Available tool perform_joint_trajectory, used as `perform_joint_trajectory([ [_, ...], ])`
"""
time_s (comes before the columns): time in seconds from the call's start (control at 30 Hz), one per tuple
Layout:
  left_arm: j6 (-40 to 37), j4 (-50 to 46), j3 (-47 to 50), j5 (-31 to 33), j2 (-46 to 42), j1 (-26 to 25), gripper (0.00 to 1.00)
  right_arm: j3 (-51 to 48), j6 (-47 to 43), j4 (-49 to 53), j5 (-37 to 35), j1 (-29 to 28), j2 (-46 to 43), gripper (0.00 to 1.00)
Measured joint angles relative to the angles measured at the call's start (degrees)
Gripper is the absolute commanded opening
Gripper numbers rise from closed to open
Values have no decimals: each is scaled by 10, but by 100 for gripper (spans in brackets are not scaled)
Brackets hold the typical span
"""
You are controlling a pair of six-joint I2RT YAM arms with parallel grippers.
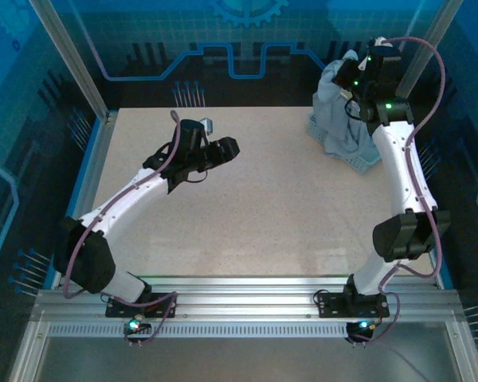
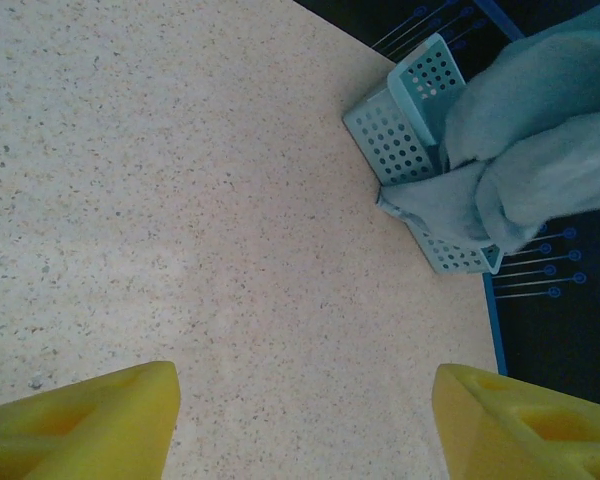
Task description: Fold and stack the t-shirts
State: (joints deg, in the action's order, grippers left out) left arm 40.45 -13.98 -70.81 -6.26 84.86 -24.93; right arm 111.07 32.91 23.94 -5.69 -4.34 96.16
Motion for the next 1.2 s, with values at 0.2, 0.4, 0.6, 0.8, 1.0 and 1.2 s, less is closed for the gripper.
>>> perform_joint_trajectory([
  [0.2, 0, -5, 24, 4, -35, 0, 69, 21, -17, 0, 26, -60, -37, 0],
  [0.4, 2, -19, 57, 8, -82, 0, 69, 31, -26, 0, 37, -133, -66, 0],
  [0.6, 2, -53, 65, 26, -122, 0, 70, 33, -37, 1, 33, -215, -75, 0],
  [0.8, 1, -116, 46, 73, -155, 0, 69, -21, -38, 0, 16, -276, -80, 0],
  [1.0, -1, -150, 28, 96, -181, -1, 69, -92, -30, 3, -6, -320, -77, 0],
  [1.2, -4, -181, 29, 108, -196, -1, 67, -136, -12, 4, -19, -332, -62, 0],
])
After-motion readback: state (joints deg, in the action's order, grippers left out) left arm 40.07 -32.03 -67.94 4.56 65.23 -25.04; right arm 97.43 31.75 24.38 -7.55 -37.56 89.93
